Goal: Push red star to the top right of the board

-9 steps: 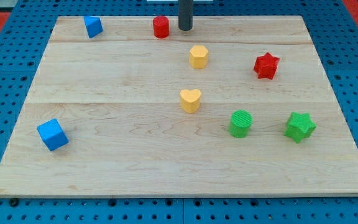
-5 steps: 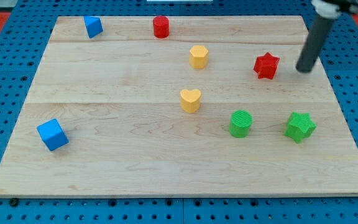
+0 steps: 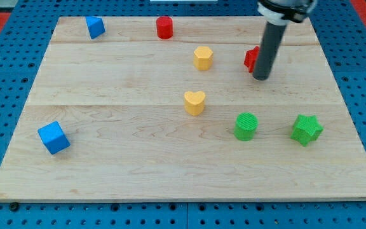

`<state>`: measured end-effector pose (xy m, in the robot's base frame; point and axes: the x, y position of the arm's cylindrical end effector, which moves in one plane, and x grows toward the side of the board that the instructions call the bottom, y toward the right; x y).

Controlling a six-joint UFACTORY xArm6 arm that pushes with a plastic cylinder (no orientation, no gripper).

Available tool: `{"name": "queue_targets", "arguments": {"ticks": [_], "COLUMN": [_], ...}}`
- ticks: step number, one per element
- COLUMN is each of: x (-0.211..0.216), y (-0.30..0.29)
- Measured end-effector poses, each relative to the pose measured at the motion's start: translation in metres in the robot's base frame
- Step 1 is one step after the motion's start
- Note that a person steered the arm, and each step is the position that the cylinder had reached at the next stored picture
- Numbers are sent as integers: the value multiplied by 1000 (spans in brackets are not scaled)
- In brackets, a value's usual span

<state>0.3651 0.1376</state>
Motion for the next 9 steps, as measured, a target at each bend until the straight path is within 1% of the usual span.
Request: {"name": "queue_targets", "arguments": {"ticks": [2,3,6,7,8,9], "x": [-63,-90,-90,-78,-34,15], "y": [23,18,25,18,18,-23]}}
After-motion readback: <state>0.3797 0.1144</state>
